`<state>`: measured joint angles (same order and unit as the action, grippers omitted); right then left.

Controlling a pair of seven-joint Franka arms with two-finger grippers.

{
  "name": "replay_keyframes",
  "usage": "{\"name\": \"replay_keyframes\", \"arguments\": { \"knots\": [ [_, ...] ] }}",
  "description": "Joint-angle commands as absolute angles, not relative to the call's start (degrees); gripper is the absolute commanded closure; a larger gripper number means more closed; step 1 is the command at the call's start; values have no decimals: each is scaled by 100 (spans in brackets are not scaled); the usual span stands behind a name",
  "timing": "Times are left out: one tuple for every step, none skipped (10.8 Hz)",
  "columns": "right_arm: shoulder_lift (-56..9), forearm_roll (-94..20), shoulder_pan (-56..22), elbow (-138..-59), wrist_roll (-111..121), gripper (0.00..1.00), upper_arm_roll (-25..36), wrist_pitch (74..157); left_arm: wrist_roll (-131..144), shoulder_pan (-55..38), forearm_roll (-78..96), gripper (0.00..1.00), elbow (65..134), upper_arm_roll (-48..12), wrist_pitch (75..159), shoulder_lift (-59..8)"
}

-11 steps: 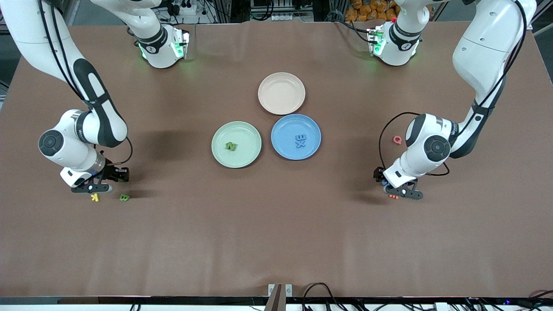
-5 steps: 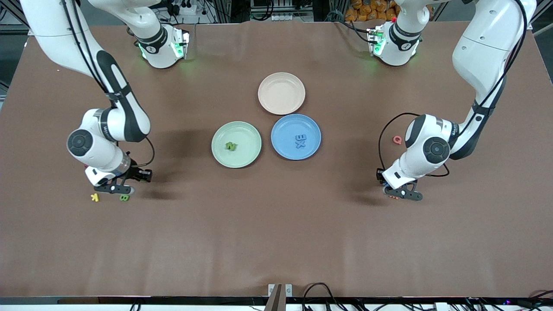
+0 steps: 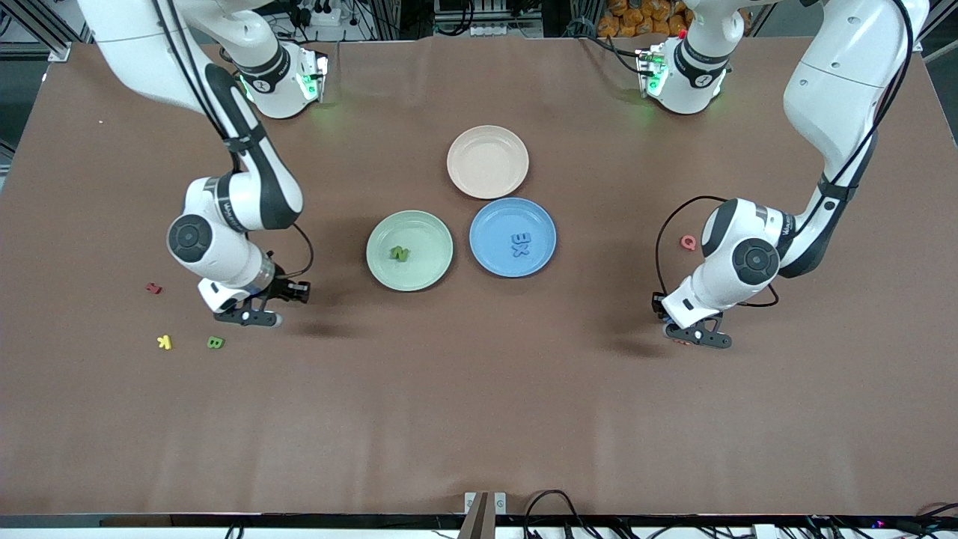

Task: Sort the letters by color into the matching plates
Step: 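Carry the b to the green plate while the left gripper lowers onto G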

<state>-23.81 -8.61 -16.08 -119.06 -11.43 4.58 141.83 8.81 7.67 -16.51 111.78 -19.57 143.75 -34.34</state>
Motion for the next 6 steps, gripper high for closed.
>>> {"name": "replay_keyframes", "arguments": {
  "knots": [
    [-2180, -1011, -2239, -11988, -1677, 80, 492, 14019, 993, 721, -1583, 100, 10839, -2074, 13705, -3314],
    [-2180, -1011, -2467, -11980, -1914, 81, 492, 14019, 1193, 642, -1539, 100, 10724, -2109, 13476, -3313],
    [-2180, -1011, -2739, -11962, -2186, 81, 501, 14019, 1404, 502, -1529, 100, 10662, -2118, 13378, -3305],
    [-2197, -1011, -2916, -11936, -2371, 81, 492, 14019, 1702, 388, -1529, 100, 10652, -2118, 13368, -3305],
    [-2232, -1019, -3127, -11909, -2564, 81, 501, 14027, 1940, 291, -1529, 100, 10635, -2162, 13307, -3296],
    [-2250, -1020, -3286, -11883, -2749, 81, 501, 14027, 2212, 273, -1521, 100, 10609, -2310, 13237, -3296]
  ]
}}
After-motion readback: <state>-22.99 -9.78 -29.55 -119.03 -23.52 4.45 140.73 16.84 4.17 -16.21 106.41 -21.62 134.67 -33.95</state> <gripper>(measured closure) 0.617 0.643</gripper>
